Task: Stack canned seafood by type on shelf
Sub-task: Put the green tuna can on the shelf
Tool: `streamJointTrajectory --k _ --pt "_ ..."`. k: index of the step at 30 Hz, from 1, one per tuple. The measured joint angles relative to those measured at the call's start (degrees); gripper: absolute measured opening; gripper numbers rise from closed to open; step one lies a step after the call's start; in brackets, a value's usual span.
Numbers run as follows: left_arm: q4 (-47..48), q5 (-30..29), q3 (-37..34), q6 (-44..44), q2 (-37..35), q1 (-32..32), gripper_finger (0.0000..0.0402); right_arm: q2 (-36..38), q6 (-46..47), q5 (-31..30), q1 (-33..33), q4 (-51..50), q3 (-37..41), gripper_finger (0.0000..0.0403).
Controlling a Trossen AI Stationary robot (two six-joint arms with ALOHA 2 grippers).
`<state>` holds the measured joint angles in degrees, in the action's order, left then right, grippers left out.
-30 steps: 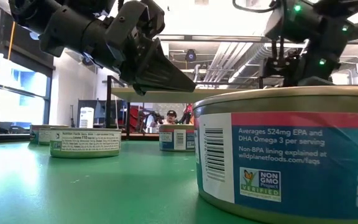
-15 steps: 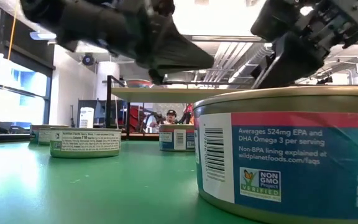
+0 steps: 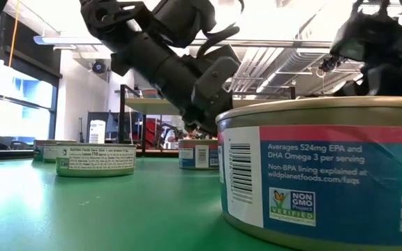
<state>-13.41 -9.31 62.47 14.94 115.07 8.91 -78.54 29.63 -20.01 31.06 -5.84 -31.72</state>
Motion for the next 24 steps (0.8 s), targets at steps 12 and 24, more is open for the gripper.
streamJointTrajectory --k 12,24 --pt "3.23 1.34 0.09 0.44 -0.18 1.54 0.0 0.0 -19.31 -2.45 -1.61 8.81 0.53 0.0151" --pt "7.72 1.68 -0.39 1.1 0.32 2.95 0.0 -4.5 -44.71 -4.84 -2.95 13.89 0.3 0.0254"
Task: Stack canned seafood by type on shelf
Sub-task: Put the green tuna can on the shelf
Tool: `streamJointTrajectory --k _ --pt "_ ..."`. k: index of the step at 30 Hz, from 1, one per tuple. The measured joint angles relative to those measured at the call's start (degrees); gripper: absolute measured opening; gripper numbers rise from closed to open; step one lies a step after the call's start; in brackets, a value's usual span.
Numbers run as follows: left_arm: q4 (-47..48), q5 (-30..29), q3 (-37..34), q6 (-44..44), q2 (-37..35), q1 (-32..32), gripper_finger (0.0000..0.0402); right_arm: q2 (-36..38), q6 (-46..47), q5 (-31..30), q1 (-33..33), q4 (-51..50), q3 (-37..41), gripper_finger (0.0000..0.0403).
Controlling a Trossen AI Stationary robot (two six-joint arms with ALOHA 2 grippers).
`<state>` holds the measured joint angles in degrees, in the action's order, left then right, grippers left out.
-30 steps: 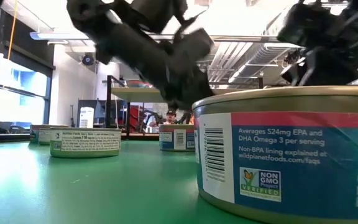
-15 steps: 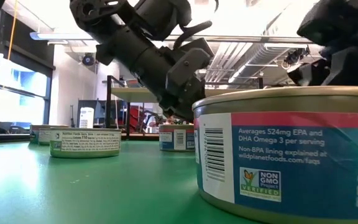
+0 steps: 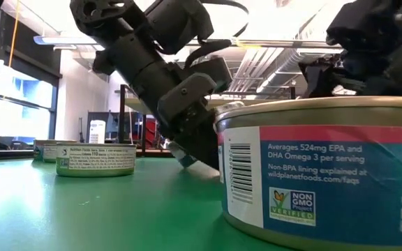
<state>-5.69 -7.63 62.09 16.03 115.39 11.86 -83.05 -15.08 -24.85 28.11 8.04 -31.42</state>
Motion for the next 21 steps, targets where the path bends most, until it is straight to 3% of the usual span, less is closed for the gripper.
streamJointTrajectory --k 5,14,21 --pt "0.83 -0.38 0.17 -0.17 -0.18 -0.04 0.0 0.02 -4.86 -3.55 -1.09 0.74 -0.02 0.0256" --pt "2.26 -2.13 0.15 -0.59 -2.89 0.18 0.0 0.0 -5.63 7.45 -5.03 2.75 -0.02 0.0257" --pt "1.05 -2.04 0.15 -1.01 -3.06 0.51 0.0 -3.77 -6.42 7.87 -4.75 7.13 -0.07 0.0257"
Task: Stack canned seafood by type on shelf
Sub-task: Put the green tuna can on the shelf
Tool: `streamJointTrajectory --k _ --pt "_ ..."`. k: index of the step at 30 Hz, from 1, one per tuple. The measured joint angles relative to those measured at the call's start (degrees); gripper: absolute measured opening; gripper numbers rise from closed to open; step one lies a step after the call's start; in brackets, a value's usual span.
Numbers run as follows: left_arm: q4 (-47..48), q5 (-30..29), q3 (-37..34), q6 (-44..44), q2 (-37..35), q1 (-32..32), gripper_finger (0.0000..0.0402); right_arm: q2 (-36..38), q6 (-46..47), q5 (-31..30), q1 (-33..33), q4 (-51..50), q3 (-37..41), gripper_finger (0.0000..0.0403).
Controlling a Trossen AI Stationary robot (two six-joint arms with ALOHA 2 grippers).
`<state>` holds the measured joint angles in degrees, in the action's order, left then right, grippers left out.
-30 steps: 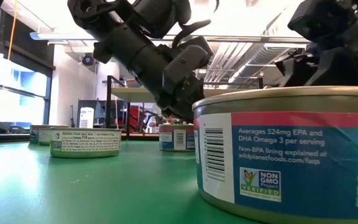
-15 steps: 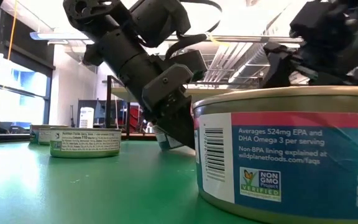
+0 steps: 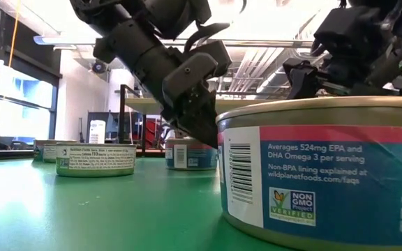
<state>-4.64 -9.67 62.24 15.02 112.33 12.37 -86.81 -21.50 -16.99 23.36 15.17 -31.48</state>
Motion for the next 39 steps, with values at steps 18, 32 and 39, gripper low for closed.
streamJointTrajectory --k 18,32,39 --pt "-2.56 2.41 0.11 1.19 -0.39 0.06 0.0 -0.54 2.95 -4.06 3.42 1.91 0.04 0.0257" --pt "-1.39 2.41 0.26 0.33 0.72 0.08 0.0 -0.54 7.98 -4.05 7.1 1.96 0.04 0.0257" --pt "-1.21 2.36 0.24 -0.15 0.75 0.1 0.0 -0.54 7.76 -4.07 7.08 2.37 0.04 0.0257"
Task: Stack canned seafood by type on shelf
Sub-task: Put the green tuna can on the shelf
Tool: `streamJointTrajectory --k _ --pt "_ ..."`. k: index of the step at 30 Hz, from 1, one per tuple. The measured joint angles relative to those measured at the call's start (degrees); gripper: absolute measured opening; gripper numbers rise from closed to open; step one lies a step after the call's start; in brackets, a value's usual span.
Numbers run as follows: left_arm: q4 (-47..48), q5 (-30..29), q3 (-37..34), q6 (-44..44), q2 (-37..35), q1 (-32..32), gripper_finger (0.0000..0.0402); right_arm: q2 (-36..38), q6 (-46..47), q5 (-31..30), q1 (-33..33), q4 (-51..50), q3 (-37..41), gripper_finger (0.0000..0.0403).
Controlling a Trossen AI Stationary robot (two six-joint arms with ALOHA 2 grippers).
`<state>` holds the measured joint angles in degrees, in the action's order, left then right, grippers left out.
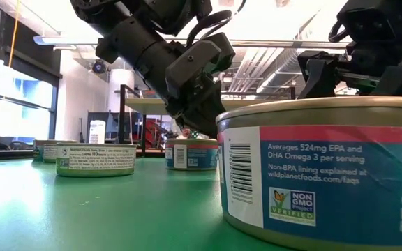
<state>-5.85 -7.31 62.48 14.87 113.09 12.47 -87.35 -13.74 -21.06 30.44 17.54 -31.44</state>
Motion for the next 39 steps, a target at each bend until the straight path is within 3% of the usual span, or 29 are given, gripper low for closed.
streamJointTrajectory --k 39 --pt "3.97 -0.71 -0.73 -3.15 0.79 0.33 0.0 -2.08 -5.52 -2.73 0.0 2.77 -1.31 0.0259"
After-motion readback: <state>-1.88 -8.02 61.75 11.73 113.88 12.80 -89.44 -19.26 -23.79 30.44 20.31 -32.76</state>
